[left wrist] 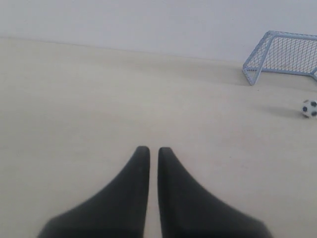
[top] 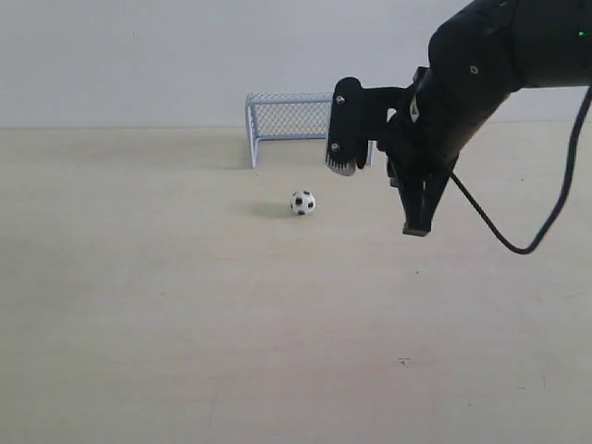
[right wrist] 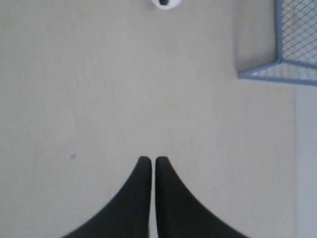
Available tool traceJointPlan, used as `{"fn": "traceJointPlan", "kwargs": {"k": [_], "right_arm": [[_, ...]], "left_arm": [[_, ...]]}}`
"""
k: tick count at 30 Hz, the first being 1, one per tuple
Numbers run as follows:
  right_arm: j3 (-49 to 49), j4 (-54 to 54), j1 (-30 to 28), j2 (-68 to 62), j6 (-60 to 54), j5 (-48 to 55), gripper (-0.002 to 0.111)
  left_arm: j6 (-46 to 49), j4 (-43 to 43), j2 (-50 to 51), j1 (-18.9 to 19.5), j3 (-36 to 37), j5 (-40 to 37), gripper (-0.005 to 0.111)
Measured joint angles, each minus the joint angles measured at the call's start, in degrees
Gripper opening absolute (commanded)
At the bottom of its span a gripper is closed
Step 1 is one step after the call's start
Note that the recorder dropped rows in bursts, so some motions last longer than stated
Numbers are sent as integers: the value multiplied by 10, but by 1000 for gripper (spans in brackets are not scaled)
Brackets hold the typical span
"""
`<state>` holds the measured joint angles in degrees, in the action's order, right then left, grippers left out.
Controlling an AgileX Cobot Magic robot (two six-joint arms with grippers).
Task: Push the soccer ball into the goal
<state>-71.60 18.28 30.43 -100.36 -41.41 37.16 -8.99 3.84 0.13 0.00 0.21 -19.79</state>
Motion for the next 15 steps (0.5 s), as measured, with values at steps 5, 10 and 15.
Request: {"fn": "traceJointPlan", "kwargs": {"k": [5, 10, 15], "right_arm": [[55, -2, 5, 35, 17, 51, 0], [122, -34, 9, 87, 29, 66, 0], [170, -110, 9, 170, 32, 84, 0]], "left_arm": [[0, 0, 0, 0, 0, 0, 6], [0, 0, 0, 0, 0, 0, 6], [0, 0, 0, 0, 0, 0, 6]]}}
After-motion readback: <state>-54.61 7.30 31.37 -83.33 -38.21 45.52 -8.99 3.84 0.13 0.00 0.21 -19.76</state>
